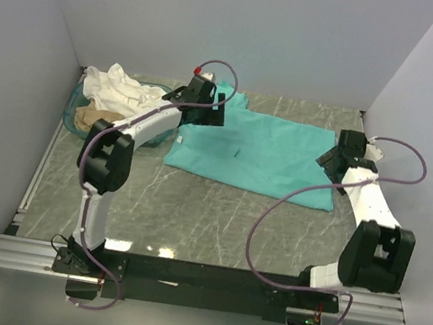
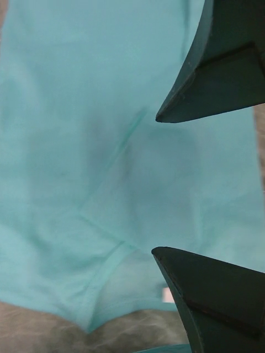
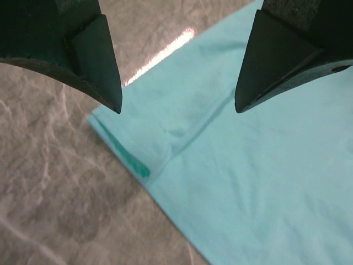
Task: Fold and stack the t-shirts
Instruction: Fold the tshirt
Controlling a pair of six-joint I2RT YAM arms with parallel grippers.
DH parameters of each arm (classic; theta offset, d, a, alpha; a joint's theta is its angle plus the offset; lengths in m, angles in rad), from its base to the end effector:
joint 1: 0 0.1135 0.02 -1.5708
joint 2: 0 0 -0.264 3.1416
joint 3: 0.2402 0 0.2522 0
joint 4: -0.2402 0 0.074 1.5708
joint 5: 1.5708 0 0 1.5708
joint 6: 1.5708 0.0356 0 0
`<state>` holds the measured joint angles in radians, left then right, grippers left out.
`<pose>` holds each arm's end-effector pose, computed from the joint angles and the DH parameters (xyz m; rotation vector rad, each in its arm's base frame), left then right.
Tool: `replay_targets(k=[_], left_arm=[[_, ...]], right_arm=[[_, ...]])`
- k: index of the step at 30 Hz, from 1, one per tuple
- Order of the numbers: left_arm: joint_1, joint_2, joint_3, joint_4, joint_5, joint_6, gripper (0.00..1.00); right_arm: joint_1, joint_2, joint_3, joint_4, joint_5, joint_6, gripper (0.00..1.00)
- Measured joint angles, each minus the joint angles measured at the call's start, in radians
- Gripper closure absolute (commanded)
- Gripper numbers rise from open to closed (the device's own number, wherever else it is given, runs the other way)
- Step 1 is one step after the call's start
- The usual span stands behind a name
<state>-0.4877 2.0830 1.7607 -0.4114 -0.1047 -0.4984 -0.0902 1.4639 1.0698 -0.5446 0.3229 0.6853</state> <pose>0.4275 -0.2226 0.2497 -0.0668 2.3294 -0.3830 0.3025 -0.0387 0.2504 1.0446 2.2133 -0.1463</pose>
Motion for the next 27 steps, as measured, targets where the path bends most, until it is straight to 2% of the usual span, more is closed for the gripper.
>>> replay_targets(k=[5,12,19,22,27], left_arm=[[-0.003,-0.144,-0.208,0.059,0.063,-0.039,0.01],[-0.003,-0.114,-0.28,0.099,0.119,-0.104,0.01],[-0.004,-0.098,-0.417,0.149,0.142,-0.181,0.01],[-0.015,-0.154,-0.501,0.183,0.13,-0.216,0.01],[-0.083,-0.297,-0.696,0.232,0.077,-0.294,0.01]], right_arm=[[0.0,-0.114,-0.147,0.053,-0.115,-0.028,0.1],[0.002,0.024,-0.189,0.142,-0.267,-0.098,0.1],[0.002,0.097,-0.202,0.14,-0.293,-0.106,0.11],[0.003,0.086,-0.234,0.145,-0.296,-0.104,0.11],[0.002,-0.024,-0.336,0.14,-0.297,-0.087,0.11]])
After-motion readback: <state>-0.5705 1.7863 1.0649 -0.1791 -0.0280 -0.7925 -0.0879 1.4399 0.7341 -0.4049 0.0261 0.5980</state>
